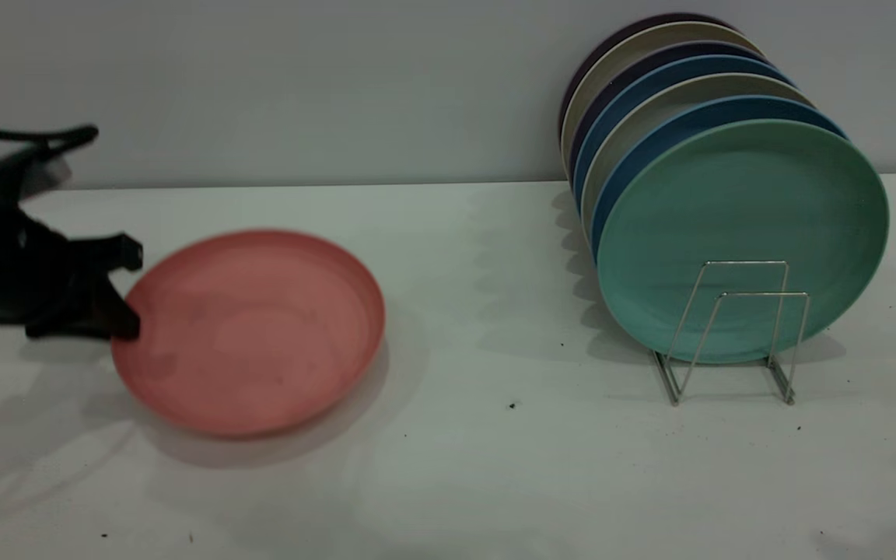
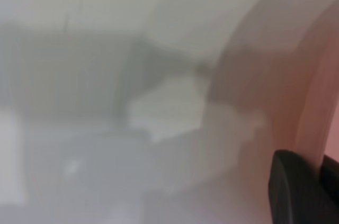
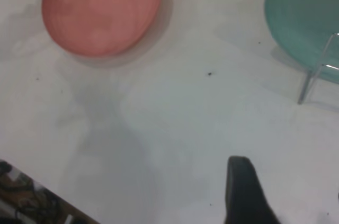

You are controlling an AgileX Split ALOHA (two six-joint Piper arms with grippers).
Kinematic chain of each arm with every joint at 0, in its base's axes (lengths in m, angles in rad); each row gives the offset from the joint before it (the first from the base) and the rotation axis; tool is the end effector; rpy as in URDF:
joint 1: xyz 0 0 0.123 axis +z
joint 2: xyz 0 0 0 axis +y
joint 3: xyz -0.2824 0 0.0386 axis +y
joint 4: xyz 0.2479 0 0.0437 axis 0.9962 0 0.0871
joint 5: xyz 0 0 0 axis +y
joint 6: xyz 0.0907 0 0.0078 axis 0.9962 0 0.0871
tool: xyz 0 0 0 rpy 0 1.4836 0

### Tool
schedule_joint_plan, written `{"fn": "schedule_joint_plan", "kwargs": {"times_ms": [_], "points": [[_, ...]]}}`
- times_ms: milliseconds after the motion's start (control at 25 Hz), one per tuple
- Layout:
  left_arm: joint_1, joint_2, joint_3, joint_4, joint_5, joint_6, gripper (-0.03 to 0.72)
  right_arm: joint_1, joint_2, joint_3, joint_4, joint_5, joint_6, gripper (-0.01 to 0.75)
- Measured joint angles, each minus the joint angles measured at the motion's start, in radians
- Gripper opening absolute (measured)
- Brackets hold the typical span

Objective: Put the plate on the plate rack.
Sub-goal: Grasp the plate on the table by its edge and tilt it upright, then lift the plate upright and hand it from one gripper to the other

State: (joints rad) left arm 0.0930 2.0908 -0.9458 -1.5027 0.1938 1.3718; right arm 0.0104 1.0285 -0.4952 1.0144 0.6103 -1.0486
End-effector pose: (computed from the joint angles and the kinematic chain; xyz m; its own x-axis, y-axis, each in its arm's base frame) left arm 0.3589 0.0158 0.0628 -0.8667 -0.2082 -0.4533 -0.1124 0.9669 -0.2292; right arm 0.1779 0.0462 0.2393 -0.6674 -0.1176 -0.7354 -0.4362 0.8621 0.2580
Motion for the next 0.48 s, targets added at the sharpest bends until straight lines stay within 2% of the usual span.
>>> {"fn": "schedule_joint_plan", "kwargs": {"times_ms": [240, 360, 480], "points": [[0.0, -0.019, 0.0, -0.226, 0.1, 0.398, 0.012, 0.0, 0.006, 0.0, 0.053, 0.029, -0.007, 0.439], [0.0, -0.019, 0.0, -0.247, 0.192, 0.544, 0.012, 0.0, 0.022, 0.0, 0.096, 0.044, -0.035, 0.439], [0.0, -0.019, 0.0, -0.25, 0.258, 0.604, 0.012, 0.0, 0.077, 0.0, 0.169, 0.06, -0.096, 0.439]]}}
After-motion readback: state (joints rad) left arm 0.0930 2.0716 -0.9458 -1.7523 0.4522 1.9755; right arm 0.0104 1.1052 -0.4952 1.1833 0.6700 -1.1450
